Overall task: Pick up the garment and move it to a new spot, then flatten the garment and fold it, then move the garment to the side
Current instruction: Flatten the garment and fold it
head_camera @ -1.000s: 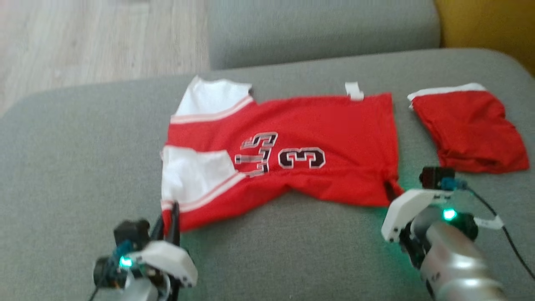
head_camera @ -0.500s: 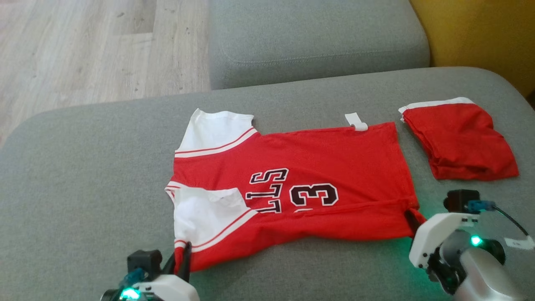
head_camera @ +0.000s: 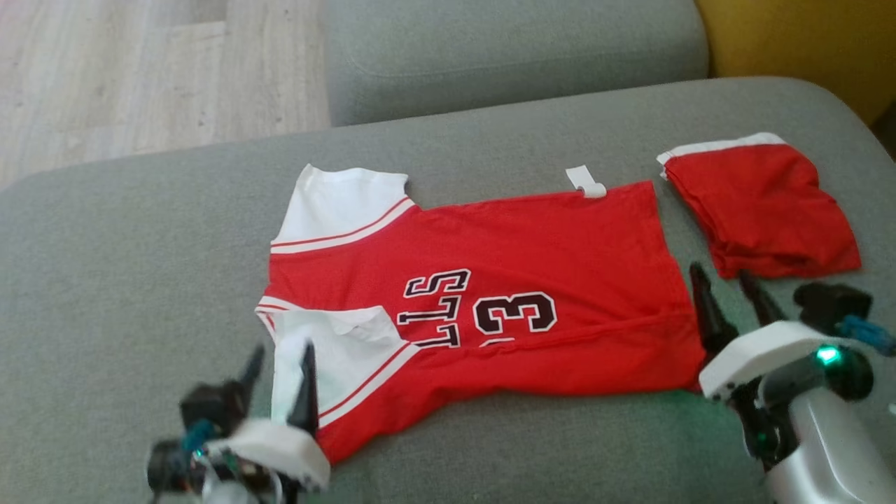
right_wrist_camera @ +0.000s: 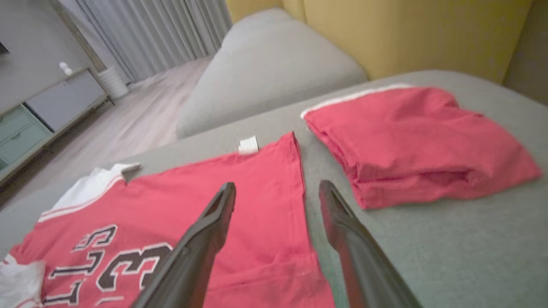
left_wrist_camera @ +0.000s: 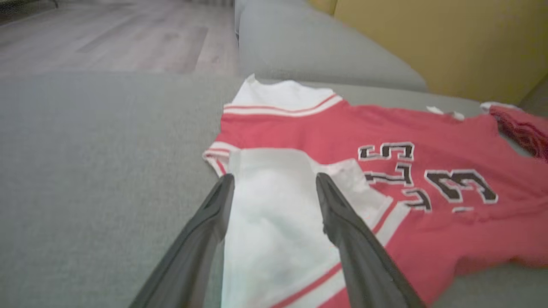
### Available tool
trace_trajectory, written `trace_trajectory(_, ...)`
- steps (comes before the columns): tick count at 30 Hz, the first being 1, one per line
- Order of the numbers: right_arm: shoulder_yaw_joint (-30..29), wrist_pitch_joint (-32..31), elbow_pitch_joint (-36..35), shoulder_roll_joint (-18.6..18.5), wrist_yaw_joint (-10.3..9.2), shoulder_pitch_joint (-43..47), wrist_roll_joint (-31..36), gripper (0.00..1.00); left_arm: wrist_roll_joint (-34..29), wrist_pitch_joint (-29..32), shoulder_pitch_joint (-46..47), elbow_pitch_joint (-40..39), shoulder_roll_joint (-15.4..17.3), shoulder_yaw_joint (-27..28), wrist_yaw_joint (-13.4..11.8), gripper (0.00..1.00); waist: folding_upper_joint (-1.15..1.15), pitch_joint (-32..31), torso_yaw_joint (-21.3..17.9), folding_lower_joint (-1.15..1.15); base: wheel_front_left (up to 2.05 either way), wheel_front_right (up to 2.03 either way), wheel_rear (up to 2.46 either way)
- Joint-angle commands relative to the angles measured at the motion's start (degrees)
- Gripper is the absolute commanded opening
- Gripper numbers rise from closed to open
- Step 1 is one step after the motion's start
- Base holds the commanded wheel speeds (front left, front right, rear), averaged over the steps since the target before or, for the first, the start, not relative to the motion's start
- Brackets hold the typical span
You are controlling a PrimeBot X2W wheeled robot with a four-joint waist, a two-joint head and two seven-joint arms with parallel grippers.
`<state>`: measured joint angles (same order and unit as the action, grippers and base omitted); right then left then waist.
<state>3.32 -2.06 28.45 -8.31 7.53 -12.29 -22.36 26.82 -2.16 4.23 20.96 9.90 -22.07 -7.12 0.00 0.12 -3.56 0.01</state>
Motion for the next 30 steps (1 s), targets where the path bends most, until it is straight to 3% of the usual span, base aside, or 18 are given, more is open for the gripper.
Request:
trace_trajectory(1, 0.45, 1.79, -3.36, 0.18, -0.04, -1.4, 0.55, 1.0, 0.66, -2.12, 4.23, -2.7, 0.19, 2.94, -0.4, 1.0, 0.0, 0.66, -0.54, -0.01, 0.0, 0.0, 0.0)
trace_trajectory(7, -0.8, 5.78, -9.27, 1.44, -0.04, -3.54, 2.95, 1.0, 0.58, -5.71, 10.35, -5.25, 1.72, 4.63, 1.48, 1.0, 0.0, 4.05, -1.76, -0.01, 0.0, 0.0, 0.0)
trace_trajectory(12, -0.65, 5.18, -11.19, 2.22, -0.04, -7.49, 4.08, 1.0, -0.9, -0.09, 20.71, -3.98, 5.89, 3.45, 5.15, 1.0, 0.0, 8.43, -2.83, -0.01, 0.0, 0.0, 0.0)
trace_trajectory(17, 0.32, 4.51, -12.03, 2.36, -0.04, -12.98, 4.79, 1.0, -1.1, 9.7, 34.16, 3.35, 9.85, 1.64, 10.67, 1.0, 0.0, 13.76, -4.46, -0.01, 0.0, 0.0, 0.0)
trace_trajectory(20, 0.94, 4.54, -12.11, 2.31, -0.04, -16.15, 4.64, 1.0, -0.93, 14.85, 41.34, 9.19, 11.7, 0.42, 12.66, 1.0, 0.0, 16.73, -5.64, -0.01, 0.0, 0.0, 0.0)
trace_trajectory(25, 2.68, 5.48, -11.47, 2.54, -0.04, -20.37, 4.42, 1.0, -0.43, 21.06, 51.01, 20.5, 14.39, -1.4, 14.07, 1.0, 0.0, 21.03, -7.86, -0.01, 0.0, 0.0, 0.0)
trace_trajectory(30, 2.54, 6.63, -10.21, 3.27, -0.04, -21.87, 3.31, 1.0, -1.05, 21.83, 55.3, 26.1, 15.65, -2.78, 14.32, 1.0, 0.0, 23.27, -9.24, -0.01, 0.0, 0.0, 0.0)
